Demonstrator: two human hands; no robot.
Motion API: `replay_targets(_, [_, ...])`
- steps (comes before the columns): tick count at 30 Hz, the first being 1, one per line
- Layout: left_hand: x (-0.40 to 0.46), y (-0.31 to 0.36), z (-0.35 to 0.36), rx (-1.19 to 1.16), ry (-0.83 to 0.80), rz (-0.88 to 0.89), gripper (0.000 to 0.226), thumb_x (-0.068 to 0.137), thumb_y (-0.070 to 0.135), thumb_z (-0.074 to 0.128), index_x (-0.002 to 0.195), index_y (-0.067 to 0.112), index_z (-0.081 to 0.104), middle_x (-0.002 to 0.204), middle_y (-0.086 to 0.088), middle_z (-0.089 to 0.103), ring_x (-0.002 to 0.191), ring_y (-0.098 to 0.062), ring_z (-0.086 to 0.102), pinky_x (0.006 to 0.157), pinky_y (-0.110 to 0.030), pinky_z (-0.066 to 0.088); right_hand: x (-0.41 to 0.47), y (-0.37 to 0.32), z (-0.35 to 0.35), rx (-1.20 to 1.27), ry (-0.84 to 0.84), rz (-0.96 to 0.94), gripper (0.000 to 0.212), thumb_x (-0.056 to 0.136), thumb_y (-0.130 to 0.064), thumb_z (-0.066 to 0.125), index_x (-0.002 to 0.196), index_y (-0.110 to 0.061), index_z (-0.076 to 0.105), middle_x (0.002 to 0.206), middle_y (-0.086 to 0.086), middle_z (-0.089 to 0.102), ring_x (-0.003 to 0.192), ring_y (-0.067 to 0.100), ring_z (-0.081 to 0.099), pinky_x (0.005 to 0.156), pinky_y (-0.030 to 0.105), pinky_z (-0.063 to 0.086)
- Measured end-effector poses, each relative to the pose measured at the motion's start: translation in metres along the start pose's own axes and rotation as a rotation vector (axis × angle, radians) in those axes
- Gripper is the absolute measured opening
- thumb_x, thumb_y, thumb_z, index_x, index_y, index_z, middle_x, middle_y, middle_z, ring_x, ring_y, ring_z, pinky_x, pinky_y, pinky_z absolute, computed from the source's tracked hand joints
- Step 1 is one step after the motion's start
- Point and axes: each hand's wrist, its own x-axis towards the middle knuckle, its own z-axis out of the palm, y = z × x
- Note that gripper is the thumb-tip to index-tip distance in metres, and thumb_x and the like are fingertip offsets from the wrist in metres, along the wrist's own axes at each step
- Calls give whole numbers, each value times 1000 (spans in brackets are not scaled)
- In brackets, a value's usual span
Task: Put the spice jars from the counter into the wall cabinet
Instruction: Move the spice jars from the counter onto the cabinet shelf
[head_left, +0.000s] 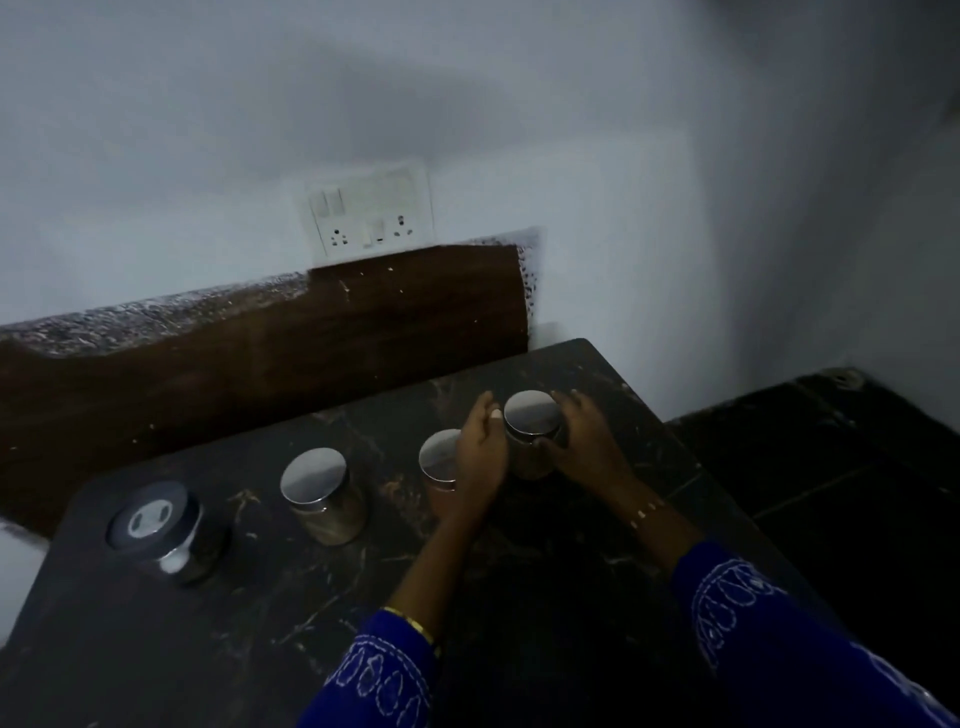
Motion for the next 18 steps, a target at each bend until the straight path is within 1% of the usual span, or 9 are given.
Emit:
replay_targets(4, [6, -11, 14, 18, -24, -84, 42, 100, 12, 33, 141, 6, 34, 149, -10, 37, 137, -21, 35, 108, -26, 28, 17, 10, 8, 118, -106, 22, 88, 75, -31, 74, 146, -15, 23, 152, 12, 27, 141, 27, 28, 113, 41, 31])
replay_targets(6, [9, -12, 17, 51, -52, -98, 39, 100, 10, 32, 138, 2, 37, 143, -11, 43, 128, -19, 43, 95, -18, 33, 25, 12, 12, 183, -151, 44, 95, 72, -32, 77, 147, -16, 21, 151, 10, 28, 139, 25, 32, 111, 39, 33])
replay_targets(9, [13, -17, 18, 62, -123, -148, 35, 100, 7, 31, 131, -2, 43, 108, 3, 55, 86, 0, 50, 66, -1, 39, 30, 16, 21, 254, -179, 51, 98, 69, -32, 79, 147, -18, 21, 151, 8, 29, 138, 23, 32, 109, 35, 33])
replay_targets(11, [17, -21, 19, 50, -146, -198, 27, 100, 7, 31, 113, 11, 55, 86, 15, 49, 79, 1, 49, 60, -3, 43, 32, 19, 24, 280, -149, 51, 94, 70, -30, 79, 145, -18, 25, 149, 8, 33, 137, 23, 34, 108, 34, 33])
replay_targets(12, [16, -21, 19, 43, -151, -220, 27, 100, 8, 31, 98, 22, 54, 84, 16, 48, 79, -1, 50, 59, -4, 43, 33, 20, 24, 291, -122, 54, 90, 70, -28, 79, 144, -18, 28, 147, 8, 36, 136, 23, 36, 107, 33, 35])
replay_targets(13, [15, -19, 19, 28, -152, -241, 28, 100, 9, 31, 90, 26, 52, 86, 15, 49, 78, 0, 49, 58, -4, 43, 33, 20, 23, 300, -104, 61, 87, 69, -27, 79, 142, -18, 32, 146, 8, 39, 135, 23, 38, 105, 32, 36])
replay_targets(15, [13, -16, 16, 3, -158, -258, 25, 100, 10, 32, 109, 14, 55, 104, 5, 53, 83, 0, 49, 65, -7, 43, 32, 21, 20, 311, -76, 55, 84, 68, -27, 79, 140, -16, 36, 144, 7, 42, 133, 23, 40, 104, 31, 36])
replay_targets(16, [11, -15, 14, 1, -159, -251, 30, 100, 11, 32, 124, 7, 50, 116, -2, 52, 93, -5, 51, 75, -12, 45, 30, 21, 20, 320, -56, 51, 83, 69, -26, 79, 139, -16, 37, 144, 7, 43, 133, 23, 40, 104, 31, 36])
replay_targets(18, [10, -12, 11, 10, -130, -245, 39, 100, 14, 34, 137, 6, 39, 140, -9, 44, 122, -18, 46, 98, -27, 40, 22, 21, 18, 356, 3, 67, 80, 70, -24, 79, 139, -14, 39, 143, 8, 44, 133, 23, 41, 103, 29, 34])
